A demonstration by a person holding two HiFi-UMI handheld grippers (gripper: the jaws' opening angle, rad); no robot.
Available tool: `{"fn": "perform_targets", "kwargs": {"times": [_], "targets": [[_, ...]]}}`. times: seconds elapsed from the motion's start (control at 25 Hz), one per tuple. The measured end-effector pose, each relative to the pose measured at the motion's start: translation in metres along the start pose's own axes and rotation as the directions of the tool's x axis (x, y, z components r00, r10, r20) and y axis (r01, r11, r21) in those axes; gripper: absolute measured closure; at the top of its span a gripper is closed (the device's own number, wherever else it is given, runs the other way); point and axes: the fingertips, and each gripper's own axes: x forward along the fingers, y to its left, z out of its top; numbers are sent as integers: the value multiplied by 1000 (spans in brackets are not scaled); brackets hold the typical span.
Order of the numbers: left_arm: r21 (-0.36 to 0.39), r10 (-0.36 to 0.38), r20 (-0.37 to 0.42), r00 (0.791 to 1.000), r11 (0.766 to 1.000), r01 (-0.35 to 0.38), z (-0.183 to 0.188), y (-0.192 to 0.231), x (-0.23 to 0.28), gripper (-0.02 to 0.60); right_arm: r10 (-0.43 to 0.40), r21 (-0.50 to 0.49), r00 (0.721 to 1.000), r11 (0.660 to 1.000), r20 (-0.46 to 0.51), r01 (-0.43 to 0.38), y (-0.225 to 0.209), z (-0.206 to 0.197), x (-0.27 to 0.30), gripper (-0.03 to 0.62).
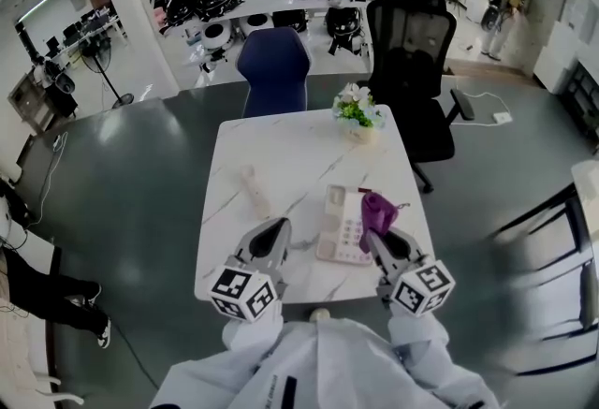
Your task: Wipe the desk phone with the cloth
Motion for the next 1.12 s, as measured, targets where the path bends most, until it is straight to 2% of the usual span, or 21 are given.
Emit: {"fn": "perform_targets", "kwargs": {"times": [0.4,1.12], "targets": [[25,20,30,999,999,-21,11,5,0,584,-36,-36,997,999,72,38,-16,33,-8,554],[50,41,26,999,998,-42,12,-3,-1,584,-59,-49,995,997,83,63,-29,38,-19,553]]}}
